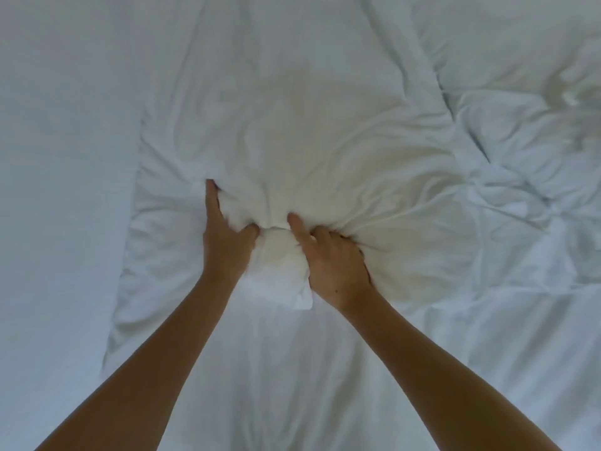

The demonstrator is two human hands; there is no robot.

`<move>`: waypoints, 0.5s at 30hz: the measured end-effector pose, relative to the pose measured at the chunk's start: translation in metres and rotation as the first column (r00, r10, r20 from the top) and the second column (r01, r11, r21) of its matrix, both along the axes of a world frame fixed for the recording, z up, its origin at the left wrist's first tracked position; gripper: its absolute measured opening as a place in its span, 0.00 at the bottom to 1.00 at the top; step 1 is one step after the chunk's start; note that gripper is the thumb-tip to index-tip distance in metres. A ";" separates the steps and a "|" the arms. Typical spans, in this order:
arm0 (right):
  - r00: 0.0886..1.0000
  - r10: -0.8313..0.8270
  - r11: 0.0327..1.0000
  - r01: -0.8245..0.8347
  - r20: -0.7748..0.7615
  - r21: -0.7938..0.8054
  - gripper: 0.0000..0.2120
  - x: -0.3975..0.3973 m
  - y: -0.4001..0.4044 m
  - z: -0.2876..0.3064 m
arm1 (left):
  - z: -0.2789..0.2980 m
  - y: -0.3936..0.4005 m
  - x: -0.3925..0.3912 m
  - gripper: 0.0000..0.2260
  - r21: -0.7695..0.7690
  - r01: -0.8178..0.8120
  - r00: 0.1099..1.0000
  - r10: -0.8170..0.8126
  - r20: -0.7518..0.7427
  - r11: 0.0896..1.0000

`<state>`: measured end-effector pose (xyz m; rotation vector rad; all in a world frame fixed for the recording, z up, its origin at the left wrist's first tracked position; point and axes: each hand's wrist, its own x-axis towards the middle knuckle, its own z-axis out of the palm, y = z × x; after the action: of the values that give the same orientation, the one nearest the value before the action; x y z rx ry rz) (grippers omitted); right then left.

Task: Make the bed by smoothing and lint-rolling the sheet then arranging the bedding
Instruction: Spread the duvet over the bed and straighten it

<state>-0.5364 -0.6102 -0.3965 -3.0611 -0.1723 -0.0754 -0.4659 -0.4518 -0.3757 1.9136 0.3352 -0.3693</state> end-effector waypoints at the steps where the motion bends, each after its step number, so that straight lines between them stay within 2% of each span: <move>1: 0.999 0.041 0.999 -0.041 0.009 -0.016 0.34 0.001 -0.004 0.005 | 0.007 -0.001 0.000 0.44 -0.002 -0.003 1.000 0.003 -0.018 1.000; 2: 0.996 0.091 0.996 -0.090 0.024 -0.027 0.30 0.005 -0.011 0.012 | 0.016 -0.003 0.001 0.43 0.000 0.020 0.999 -0.020 -0.031 1.000; 4: 0.981 0.171 0.982 -0.162 0.087 -0.096 0.24 0.027 -0.040 0.031 | 0.048 -0.020 0.017 0.42 0.035 0.165 0.986 -0.165 0.008 0.986; 6: 0.969 0.153 0.968 -0.107 0.196 -0.226 0.27 0.076 -0.091 0.078 | 0.094 -0.058 0.064 0.41 0.117 0.371 0.909 -0.386 0.156 0.921; 8: 0.943 -0.060 0.960 0.144 0.328 -0.241 0.34 0.139 -0.156 0.153 | 0.159 -0.110 0.136 0.41 0.271 0.535 0.735 -0.599 0.319 0.801; 9: 0.904 -0.221 0.926 0.313 0.366 -0.213 0.36 0.172 -0.185 0.195 | 0.197 -0.136 0.172 0.41 0.365 0.578 0.634 -0.683 0.362 0.730; 10: 0.831 -0.384 0.866 0.475 0.401 -0.155 0.37 0.198 -0.209 0.234 | 0.236 -0.157 0.200 0.41 0.428 0.589 0.570 -0.728 0.382 0.685; 12: 0.709 -0.525 0.772 0.629 0.470 -0.087 0.36 0.226 -0.226 0.279 | 0.296 -0.185 0.236 0.37 0.453 0.603 0.544 -0.754 0.368 0.657; 13: 0.721 -0.538 0.774 0.628 0.435 -0.084 0.37 0.227 -0.220 0.282 | 0.307 -0.191 0.241 0.35 0.446 0.633 0.535 -0.774 0.339 0.633; 15: 0.772 -0.568 0.795 0.604 0.283 -0.052 0.40 0.214 -0.196 0.261 | 0.293 -0.186 0.223 0.31 0.511 0.671 0.500 -0.837 0.223 0.537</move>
<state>-0.3228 -0.8067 -0.1358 -3.0933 0.8184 -0.5129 -0.2424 -0.6374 -0.0830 2.3668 -0.9024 -0.4484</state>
